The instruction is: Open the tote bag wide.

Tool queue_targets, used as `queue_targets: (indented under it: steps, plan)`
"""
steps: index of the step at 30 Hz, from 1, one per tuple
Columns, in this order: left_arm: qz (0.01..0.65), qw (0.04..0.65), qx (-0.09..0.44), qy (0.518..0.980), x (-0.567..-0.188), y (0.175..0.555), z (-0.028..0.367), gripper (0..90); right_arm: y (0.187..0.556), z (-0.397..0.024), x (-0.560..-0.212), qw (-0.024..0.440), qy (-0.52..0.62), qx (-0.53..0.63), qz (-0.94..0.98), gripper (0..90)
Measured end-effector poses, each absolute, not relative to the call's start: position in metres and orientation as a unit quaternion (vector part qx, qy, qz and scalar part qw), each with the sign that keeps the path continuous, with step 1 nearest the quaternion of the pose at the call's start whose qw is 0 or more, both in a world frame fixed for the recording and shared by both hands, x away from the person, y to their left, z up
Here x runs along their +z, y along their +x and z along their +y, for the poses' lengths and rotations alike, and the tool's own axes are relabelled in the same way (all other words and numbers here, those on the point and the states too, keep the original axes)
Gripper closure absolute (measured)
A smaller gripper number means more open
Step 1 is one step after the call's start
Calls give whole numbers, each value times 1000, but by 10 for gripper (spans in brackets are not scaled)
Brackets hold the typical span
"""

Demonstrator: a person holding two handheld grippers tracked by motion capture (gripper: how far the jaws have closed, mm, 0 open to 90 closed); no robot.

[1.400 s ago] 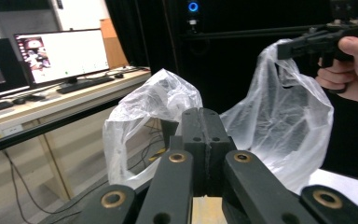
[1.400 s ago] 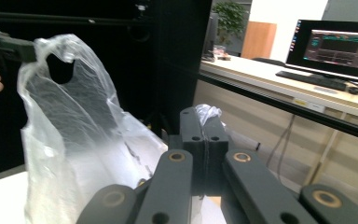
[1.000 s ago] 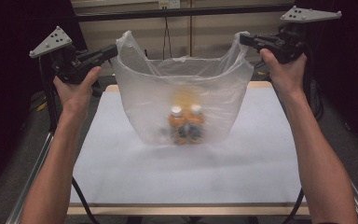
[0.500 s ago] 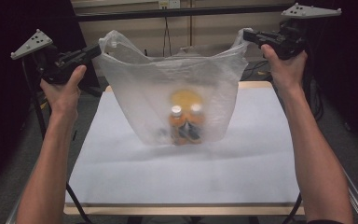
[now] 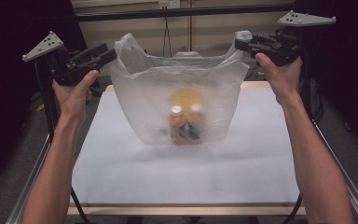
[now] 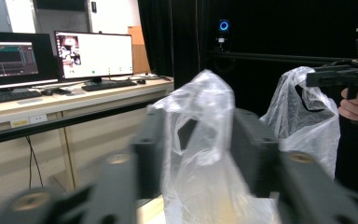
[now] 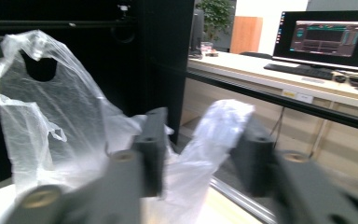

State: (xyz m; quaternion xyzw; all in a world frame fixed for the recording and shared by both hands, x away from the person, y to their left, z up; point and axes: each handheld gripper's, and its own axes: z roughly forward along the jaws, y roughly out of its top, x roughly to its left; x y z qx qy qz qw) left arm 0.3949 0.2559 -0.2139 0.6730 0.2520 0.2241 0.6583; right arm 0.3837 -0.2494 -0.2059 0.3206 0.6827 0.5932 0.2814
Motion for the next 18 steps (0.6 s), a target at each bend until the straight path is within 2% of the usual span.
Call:
queue_targets:
  steps: [6, 8, 11, 18]
  plan:
    - [251, 653, 228, 678, -217, 384, 256, 315, 369, -242, -213, 269, 306, 595, 693, 377]
    - [242, 658, 231, 674, -217, 375, 254, 300, 362, -242, -215, 266, 300, 602, 691, 321]
    - [233, 659, 231, 677, -220, 368, 253, 288, 350, -244, -218, 261, 293, 609, 689, 296]
    - [250, 638, 207, 699, -243, 390, 236, 262, 341, -243, -240, 240, 293, 591, 712, 256]
